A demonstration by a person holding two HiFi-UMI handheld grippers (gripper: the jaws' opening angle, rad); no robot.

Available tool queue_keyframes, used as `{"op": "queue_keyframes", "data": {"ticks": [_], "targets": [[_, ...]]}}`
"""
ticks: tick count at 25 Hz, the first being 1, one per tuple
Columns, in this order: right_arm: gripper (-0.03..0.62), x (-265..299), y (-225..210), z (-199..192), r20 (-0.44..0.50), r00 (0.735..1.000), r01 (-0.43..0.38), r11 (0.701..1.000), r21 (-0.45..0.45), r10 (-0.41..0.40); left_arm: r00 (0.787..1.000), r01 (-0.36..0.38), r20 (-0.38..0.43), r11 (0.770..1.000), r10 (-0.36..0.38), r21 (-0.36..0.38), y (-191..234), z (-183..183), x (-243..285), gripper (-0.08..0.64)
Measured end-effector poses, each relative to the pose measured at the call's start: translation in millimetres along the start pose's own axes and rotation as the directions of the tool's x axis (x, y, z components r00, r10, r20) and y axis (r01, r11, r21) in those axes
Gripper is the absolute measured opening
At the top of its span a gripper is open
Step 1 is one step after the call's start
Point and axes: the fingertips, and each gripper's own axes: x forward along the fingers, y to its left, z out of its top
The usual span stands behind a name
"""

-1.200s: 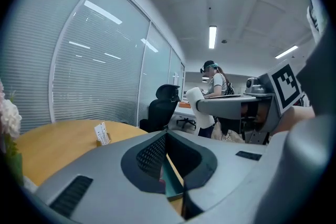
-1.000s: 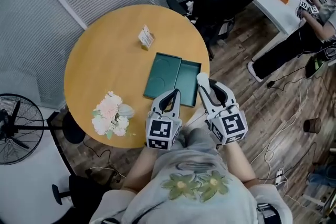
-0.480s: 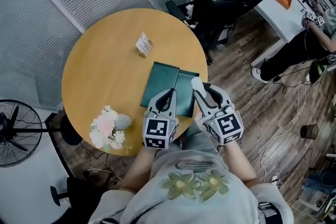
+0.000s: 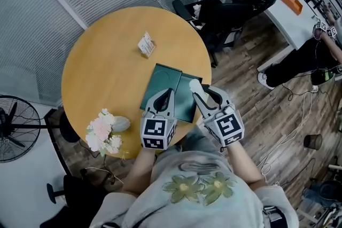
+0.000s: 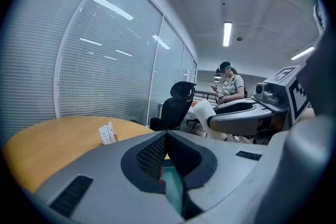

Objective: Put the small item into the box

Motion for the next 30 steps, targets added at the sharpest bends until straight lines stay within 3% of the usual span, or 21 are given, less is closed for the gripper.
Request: {"op": "queue_keyframes", "data": {"ticks": [4, 12, 30], "targets": [[0.132, 10, 1, 1, -0.012, 1.0, -0.029, 0.999, -0.042, 0.029, 1.0, -0.029, 0.002, 1.0, 0.029, -0.008, 7, 3, 0, 0.003], [0.132, 28, 14, -23, -0.088, 0.988, -0.13, 0.991, -0.035, 0.127, 0.999, -0.048, -0.009, 0.999, 0.048, -0.009, 15, -3, 5, 0.003], [0.133, 34, 16, -54, -0.178, 0.97, -0.178, 0.983, -0.048, 0.167, 0.998, -0.049, -0.052, 0.999, 0.048, -0.007, 10, -22, 8, 0.003]]}}
